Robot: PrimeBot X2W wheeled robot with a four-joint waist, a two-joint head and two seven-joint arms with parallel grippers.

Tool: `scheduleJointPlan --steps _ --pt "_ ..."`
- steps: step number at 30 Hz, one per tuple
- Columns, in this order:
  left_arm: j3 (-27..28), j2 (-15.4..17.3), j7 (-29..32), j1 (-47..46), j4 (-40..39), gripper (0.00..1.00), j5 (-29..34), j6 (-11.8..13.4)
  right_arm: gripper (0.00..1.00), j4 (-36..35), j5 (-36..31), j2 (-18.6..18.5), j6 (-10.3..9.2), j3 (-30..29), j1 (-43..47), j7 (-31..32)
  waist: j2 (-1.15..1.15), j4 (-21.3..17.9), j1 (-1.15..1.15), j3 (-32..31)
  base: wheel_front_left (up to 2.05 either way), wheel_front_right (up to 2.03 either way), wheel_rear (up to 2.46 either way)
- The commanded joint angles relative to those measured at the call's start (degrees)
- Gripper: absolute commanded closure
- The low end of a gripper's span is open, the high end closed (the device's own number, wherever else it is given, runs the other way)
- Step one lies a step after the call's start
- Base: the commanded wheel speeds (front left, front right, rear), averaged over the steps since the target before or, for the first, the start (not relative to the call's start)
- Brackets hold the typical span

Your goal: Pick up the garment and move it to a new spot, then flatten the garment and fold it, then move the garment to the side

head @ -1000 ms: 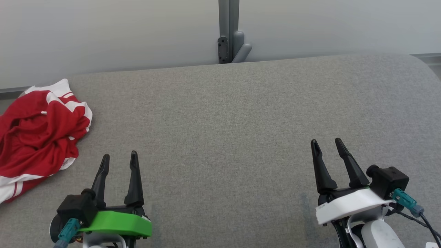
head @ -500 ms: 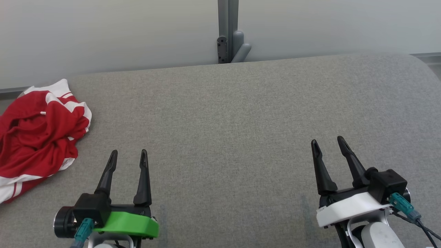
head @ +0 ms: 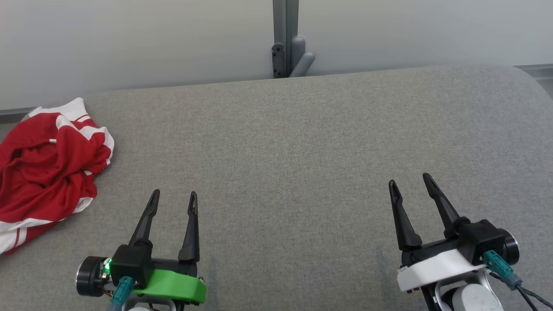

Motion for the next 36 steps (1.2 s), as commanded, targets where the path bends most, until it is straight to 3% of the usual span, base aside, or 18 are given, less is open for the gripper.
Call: scheduleJointPlan --steps 1,26,29,36 --pt "-0.4 0.4 -0.4 -1.1 0.3 0.0 1.4 -0.3 0.0 -0.4 -1.5 -0.2 0.02 -0.2 0.9 -0.5 0.0 0.0 0.0 0.0 0.0 0.0 0.0" --pt "-0.2 0.4 -0.6 -0.8 3.2 0.0 0.1 0.3 0.0 0.2 -2.4 -0.2 0.01 -0.3 1.5 -0.7 0.0 0.6 0.0 -0.4 0.0 0.0 0.0" --pt "0.4 0.4 -0.6 -0.6 3.6 0.0 -3.0 0.4 0.0 0.0 -2.6 -0.2 0.01 -0.6 1.4 -0.7 0.0 0.8 0.0 -0.3 0.0 0.0 0.0" --pt "1.0 0.3 -0.6 -1.4 4.6 0.0 -4.0 -0.5 0.0 -0.7 -2.5 -0.2 0.01 -1.2 1.7 -0.7 0.0 2.9 0.0 -0.1 0.0 0.0 0.0"
